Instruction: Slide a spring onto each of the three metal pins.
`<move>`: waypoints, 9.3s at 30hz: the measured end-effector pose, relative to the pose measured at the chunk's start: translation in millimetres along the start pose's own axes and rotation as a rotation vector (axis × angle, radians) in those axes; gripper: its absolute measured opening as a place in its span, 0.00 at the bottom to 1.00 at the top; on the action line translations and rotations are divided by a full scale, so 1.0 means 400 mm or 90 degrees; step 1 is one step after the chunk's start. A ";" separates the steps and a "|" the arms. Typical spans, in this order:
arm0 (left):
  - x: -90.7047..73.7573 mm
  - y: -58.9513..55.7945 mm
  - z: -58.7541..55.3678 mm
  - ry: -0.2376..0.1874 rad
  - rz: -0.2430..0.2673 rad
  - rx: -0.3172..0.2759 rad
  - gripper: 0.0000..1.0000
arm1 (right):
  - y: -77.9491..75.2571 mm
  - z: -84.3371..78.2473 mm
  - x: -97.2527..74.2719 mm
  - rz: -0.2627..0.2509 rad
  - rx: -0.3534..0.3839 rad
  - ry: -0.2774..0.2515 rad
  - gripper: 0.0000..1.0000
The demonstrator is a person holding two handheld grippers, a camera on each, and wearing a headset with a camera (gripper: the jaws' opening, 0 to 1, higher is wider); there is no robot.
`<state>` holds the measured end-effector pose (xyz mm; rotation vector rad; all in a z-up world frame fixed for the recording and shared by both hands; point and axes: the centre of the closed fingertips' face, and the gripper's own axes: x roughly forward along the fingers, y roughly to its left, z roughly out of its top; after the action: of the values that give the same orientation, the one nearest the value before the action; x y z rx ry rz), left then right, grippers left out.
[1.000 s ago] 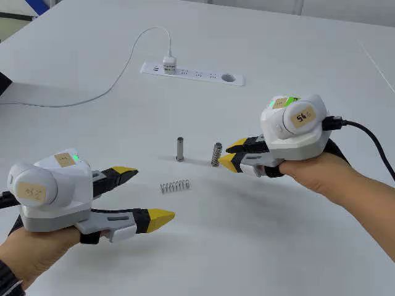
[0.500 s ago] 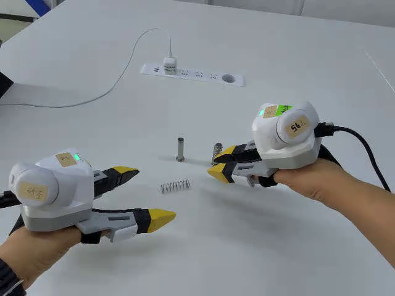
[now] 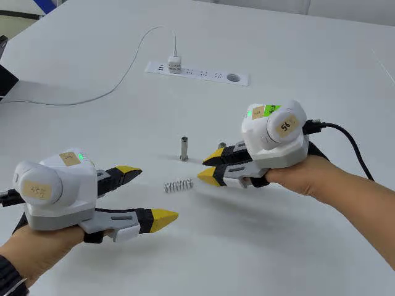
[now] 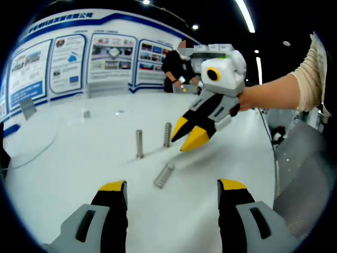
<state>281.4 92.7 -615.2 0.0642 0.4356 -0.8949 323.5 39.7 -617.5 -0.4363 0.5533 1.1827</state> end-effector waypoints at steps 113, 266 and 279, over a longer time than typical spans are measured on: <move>-0.001 0.002 0.002 -0.008 -0.001 0.000 0.70 | 0.054 0.056 0.015 0.053 -0.058 0.050 0.12; -0.022 0.031 0.002 -0.021 0.018 -0.013 0.71 | -0.079 0.077 0.099 0.034 -0.055 0.240 0.14; -0.021 0.026 0.007 -0.020 0.016 -0.009 0.71 | -0.083 0.081 0.081 0.025 -0.058 0.216 0.22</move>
<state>285.7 104.7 -610.8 0.0427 0.4111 -0.8677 369.7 72.0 -610.9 -0.7142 0.8050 1.1813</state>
